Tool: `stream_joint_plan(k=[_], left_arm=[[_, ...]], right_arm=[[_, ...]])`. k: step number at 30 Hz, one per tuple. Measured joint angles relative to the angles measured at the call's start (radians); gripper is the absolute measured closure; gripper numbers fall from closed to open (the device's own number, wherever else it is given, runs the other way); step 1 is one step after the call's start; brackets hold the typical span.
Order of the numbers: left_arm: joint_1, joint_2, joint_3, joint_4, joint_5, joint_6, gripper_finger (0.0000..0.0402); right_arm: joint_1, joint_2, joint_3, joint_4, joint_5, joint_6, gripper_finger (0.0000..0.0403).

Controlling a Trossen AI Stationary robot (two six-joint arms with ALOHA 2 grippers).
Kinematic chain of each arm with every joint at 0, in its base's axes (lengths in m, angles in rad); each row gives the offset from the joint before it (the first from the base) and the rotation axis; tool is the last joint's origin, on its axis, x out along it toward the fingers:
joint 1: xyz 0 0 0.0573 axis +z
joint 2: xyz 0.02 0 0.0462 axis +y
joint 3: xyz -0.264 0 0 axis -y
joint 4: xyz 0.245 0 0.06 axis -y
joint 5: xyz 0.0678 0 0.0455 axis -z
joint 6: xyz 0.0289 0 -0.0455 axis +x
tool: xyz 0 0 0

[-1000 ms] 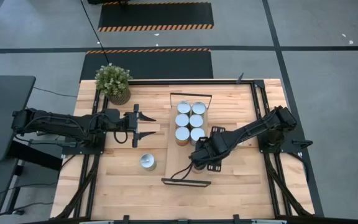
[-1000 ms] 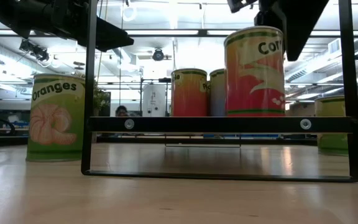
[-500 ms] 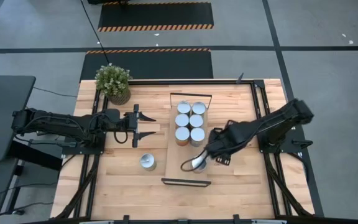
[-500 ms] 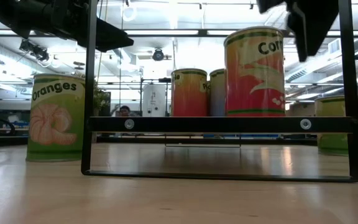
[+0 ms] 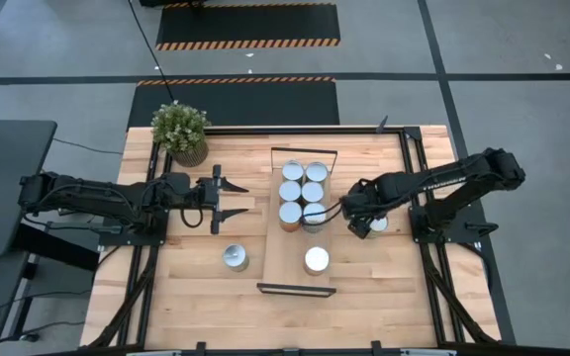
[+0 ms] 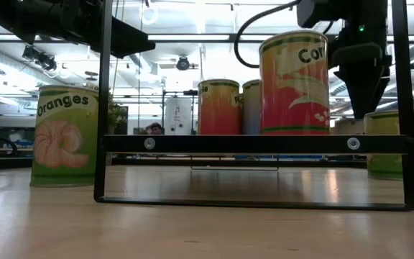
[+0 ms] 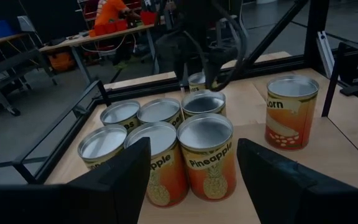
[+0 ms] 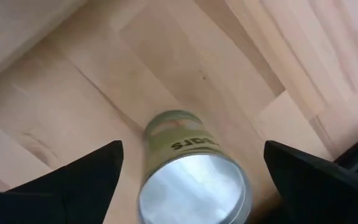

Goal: Pick and place cans onto a shelf
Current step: Put the canned pears on the shelf

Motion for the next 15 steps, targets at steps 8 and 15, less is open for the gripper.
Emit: stream_joint_plan(k=[8,15], left_arm=[[0.000,0.000,0.000,-0.011,0.000,0.000,0.0157],[0.000,0.000,0.000,-0.020,0.000,0.000,0.0157]], right_arm=[[-0.036,0.029,-0.008,-0.011,-0.095,-0.001,0.0005],[-0.037,0.042,-0.081,-0.008,-0.129,0.034,0.0012]])
